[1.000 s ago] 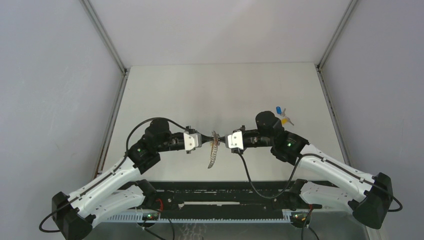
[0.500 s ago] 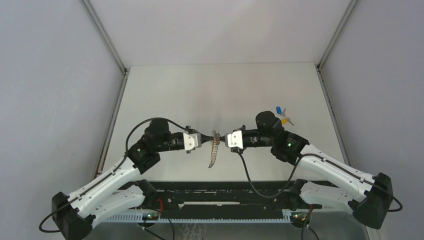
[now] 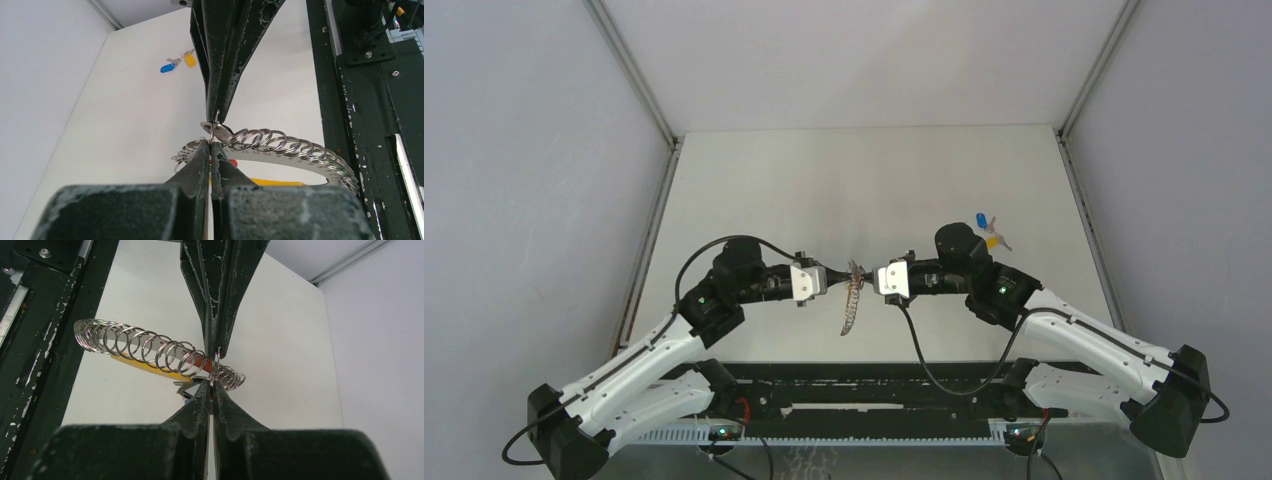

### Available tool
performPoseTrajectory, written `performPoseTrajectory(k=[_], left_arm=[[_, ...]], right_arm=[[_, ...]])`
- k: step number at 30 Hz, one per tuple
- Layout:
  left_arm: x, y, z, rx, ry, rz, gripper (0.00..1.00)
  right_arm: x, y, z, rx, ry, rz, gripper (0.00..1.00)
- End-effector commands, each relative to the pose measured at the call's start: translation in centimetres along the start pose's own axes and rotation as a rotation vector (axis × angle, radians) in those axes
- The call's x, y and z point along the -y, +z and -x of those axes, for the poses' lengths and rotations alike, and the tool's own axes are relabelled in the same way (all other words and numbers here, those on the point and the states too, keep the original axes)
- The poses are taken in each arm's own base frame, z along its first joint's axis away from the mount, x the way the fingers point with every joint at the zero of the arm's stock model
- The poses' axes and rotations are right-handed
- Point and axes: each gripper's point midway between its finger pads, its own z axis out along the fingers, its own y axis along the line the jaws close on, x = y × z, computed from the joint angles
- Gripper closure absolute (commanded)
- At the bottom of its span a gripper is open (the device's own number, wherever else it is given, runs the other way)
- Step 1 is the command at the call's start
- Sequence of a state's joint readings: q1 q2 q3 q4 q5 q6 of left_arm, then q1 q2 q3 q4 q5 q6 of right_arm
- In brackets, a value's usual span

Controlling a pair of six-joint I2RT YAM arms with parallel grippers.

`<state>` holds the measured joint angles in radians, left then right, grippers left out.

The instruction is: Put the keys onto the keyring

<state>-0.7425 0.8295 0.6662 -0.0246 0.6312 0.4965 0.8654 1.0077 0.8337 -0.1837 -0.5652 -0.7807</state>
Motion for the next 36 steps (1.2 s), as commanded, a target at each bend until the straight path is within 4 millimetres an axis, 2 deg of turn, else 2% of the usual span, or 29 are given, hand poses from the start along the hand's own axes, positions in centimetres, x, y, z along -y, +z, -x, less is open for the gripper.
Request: performPoseTrajectory(k=[1, 36], left_arm=[[-0.87, -0.36, 2.49, 0.072, 0.049, 0.038, 1.00], [-0.45, 0.04, 2.47, 0.077, 0.039, 0.003, 1.00]], right_arm=[[1.93, -0.76, 2.54, 0.044, -0.028, -0.064, 1.00], [1.96, -0.59, 3.05, 0.066, -0.035, -0.061, 1.00]])
